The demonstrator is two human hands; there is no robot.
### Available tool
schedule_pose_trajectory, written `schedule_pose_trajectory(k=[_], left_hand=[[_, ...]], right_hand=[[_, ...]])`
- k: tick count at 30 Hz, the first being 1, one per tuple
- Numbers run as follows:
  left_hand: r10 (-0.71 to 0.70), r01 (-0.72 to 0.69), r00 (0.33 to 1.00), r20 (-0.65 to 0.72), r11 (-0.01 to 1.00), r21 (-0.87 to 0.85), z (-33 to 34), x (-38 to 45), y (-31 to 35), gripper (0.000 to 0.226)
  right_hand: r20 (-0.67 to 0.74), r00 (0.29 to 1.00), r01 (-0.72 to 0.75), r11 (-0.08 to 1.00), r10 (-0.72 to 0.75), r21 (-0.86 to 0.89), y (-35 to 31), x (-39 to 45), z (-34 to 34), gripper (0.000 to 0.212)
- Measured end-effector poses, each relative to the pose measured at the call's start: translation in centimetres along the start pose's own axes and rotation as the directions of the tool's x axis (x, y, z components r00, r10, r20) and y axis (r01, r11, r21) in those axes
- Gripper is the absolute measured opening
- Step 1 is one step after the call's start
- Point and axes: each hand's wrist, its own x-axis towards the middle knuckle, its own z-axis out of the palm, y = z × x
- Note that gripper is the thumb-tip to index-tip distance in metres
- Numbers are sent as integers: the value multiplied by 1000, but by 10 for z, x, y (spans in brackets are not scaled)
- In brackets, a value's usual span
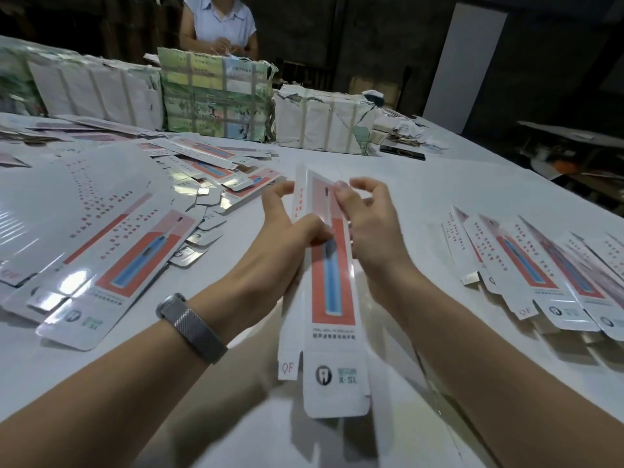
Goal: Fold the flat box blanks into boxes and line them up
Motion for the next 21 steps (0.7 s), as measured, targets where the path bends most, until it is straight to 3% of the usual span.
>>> schedule_pose_trajectory(k=[4,9,13,21], left_hand=[[56,-56,998,-40,998,-4,4,1,-8,50],[128,-128,992,5,992,-19,3,1,-9,55],[161,-154,984,72,984,-95,-4,-1,-5,63],[252,-252,963,93,968,-12,-3,-2,-11,45]], right_hand=[[69,997,-33,994,26,103,2,-7,7,10],[90,996,-27,975,7,219,-1,-9,5,10],[51,994,89,972,-102,218,-2,-14,9,15],[28,983,170,963,-180,209,-3,-24,13,16]])
